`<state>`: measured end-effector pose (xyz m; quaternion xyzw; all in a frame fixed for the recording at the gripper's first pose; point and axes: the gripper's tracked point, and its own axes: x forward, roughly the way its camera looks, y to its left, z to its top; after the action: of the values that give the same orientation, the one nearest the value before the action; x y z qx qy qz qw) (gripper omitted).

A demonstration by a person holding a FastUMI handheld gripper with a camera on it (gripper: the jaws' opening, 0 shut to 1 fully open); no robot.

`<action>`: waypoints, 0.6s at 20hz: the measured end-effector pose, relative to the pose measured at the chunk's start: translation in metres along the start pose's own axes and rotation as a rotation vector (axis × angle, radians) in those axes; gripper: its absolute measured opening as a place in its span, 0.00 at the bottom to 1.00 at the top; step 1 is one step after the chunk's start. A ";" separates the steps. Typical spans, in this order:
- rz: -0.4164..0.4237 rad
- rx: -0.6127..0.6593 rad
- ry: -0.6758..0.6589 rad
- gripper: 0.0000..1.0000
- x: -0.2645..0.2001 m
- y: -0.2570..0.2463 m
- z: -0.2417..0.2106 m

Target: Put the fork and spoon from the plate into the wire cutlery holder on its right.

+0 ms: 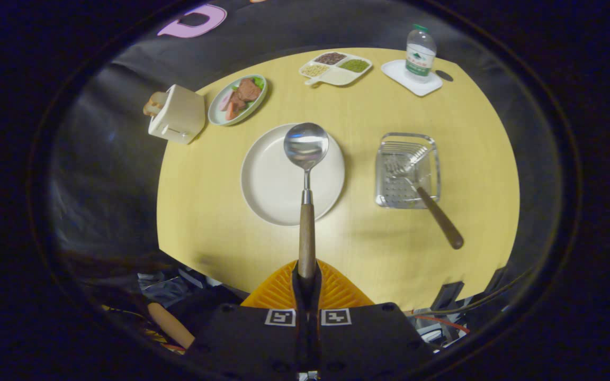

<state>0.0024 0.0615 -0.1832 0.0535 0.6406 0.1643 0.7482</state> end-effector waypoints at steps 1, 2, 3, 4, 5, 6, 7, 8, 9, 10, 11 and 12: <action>-0.015 0.012 0.011 0.04 -0.003 -0.009 -0.003; -0.029 0.020 0.028 0.04 -0.007 -0.018 -0.006; -0.041 0.028 0.039 0.04 -0.010 -0.026 -0.007; -0.047 0.041 0.045 0.04 -0.012 -0.033 -0.005; -0.049 0.058 0.049 0.04 -0.014 -0.039 -0.004; -0.053 0.074 0.050 0.04 -0.014 -0.044 -0.001; -0.063 0.086 0.054 0.04 -0.013 -0.052 0.001; -0.073 0.094 0.067 0.04 -0.011 -0.058 0.000; -0.084 0.101 0.083 0.04 -0.010 -0.065 -0.002; -0.095 0.108 0.101 0.04 -0.007 -0.071 -0.003; -0.102 0.114 0.119 0.04 -0.005 -0.075 -0.005; -0.107 0.123 0.130 0.04 -0.002 -0.079 -0.004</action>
<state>0.0118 -0.0138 -0.2045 0.0541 0.6987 0.0875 0.7079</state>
